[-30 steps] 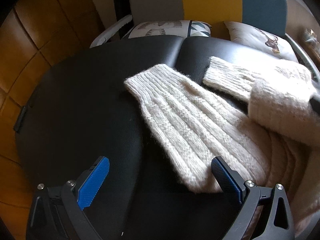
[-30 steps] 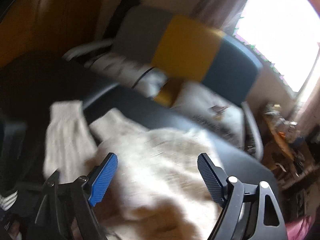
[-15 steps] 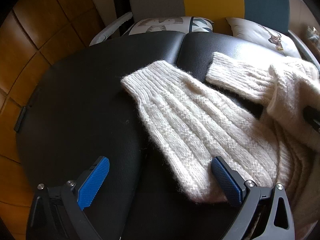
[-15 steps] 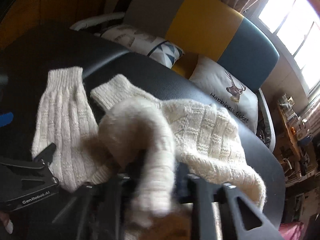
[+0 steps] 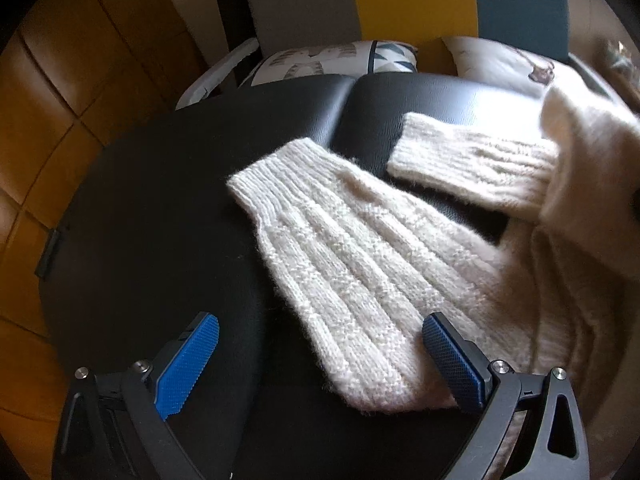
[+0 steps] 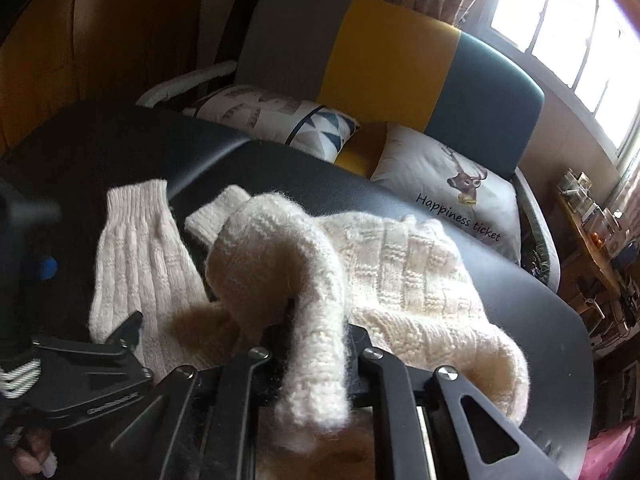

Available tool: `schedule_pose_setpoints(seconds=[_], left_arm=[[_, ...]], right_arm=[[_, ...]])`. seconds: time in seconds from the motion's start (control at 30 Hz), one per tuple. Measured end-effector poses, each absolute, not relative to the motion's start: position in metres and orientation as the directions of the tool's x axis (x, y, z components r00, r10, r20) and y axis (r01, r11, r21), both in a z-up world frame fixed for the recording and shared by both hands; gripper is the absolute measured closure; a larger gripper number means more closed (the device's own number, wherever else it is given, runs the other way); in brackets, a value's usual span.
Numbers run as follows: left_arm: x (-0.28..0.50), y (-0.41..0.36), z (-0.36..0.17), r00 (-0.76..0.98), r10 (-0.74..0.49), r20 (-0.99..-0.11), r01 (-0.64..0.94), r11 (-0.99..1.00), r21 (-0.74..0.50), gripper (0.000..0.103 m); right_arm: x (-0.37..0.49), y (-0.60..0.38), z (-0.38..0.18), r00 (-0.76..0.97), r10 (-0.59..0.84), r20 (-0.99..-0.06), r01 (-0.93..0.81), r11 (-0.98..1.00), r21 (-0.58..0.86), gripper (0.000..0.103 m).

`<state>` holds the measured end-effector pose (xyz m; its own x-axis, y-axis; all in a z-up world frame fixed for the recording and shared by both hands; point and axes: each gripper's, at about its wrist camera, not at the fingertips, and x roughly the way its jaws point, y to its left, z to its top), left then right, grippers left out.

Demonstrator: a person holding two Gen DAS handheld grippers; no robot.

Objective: Fold clothes
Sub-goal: 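Close the right tool on the cream sweater's sleeve cuff, then lift and pull the held sleeve with the right tool, unfolding the sweater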

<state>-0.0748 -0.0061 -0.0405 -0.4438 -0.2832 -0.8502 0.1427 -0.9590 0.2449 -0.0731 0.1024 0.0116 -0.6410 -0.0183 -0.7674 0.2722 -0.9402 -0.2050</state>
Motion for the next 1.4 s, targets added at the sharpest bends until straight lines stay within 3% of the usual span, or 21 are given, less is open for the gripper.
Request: schedule_pose_setpoints(seconds=[0.43,0.73,1.0,1.2,1.4], left_arm=[[-0.078,-0.005,-0.046,-0.404,-0.299,-0.864,0.171,-0.953,0.25,0.0],[-0.076,0.009,-0.045,-0.411,-0.365,-0.835,0.152,-0.931,0.332,0.0],[-0.078,0.015,-0.044,-0.419,-0.427,-0.802,0.155,-0.903,0.4,0.0],[-0.079,0.018,-0.045,-0.424,-0.436,-0.794,0.166,-0.899,0.405,0.0],[-0.076,0.017,-0.041,-0.448,-0.409,-0.795,0.155,-0.911,0.381,0.0]], right_arm=[[-0.064,0.136,0.04,-0.69,-0.029,-0.723,0.216,-0.962,-0.167,0.091],[-0.049,0.184,0.059,-0.731,-0.023,-0.682,0.14,-0.983,-0.116,0.091],[-0.029,0.282,0.082,-0.768,0.081,-0.635,-0.043,-0.996,-0.074,0.091],[-0.028,0.375,0.058,-0.694,0.209,-0.689,-0.228,-0.971,-0.065,0.091],[-0.036,0.445,-0.009,-0.561,0.234,-0.794,-0.342,-0.939,-0.035,0.091]])
